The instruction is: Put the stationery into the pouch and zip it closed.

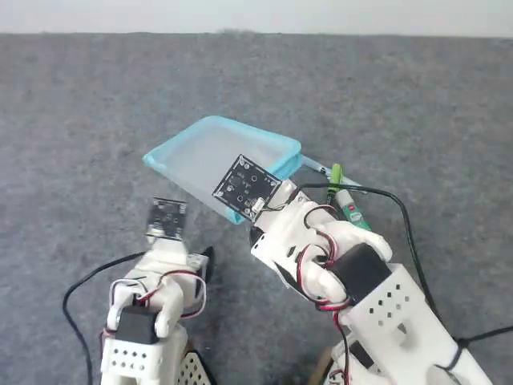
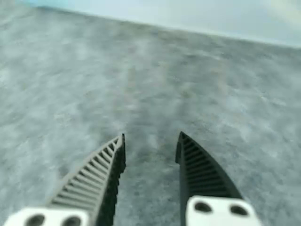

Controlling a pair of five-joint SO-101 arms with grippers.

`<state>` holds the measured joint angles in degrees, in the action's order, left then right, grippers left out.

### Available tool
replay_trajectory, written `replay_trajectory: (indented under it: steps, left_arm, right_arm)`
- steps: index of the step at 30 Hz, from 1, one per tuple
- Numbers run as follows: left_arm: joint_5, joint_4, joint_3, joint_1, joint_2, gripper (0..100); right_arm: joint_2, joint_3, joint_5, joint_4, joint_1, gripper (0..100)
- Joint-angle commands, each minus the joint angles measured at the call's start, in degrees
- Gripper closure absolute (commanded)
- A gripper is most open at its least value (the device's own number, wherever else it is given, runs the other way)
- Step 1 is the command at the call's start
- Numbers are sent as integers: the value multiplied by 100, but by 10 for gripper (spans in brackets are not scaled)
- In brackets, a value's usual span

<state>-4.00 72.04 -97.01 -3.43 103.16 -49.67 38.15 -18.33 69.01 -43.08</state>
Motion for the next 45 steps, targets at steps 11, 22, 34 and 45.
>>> replay_trajectory:
  steps: [11,22,34,45]
  left_arm:
    - [-26,0,48,-1635,97,829]
    - [1451,-1644,708,862,79,829]
    - [1002,-1257,2835,220,-1433,782]
    - [1292,-255,3407,-589,-1582,659]
  right_arm:
    - [-233,229,9,-312,259,991]
    - [734,211,202,-1191,1138,991]
    - [1314,-1064,255,-356,251,991]
    - [1323,-1284,246,-189,75,991]
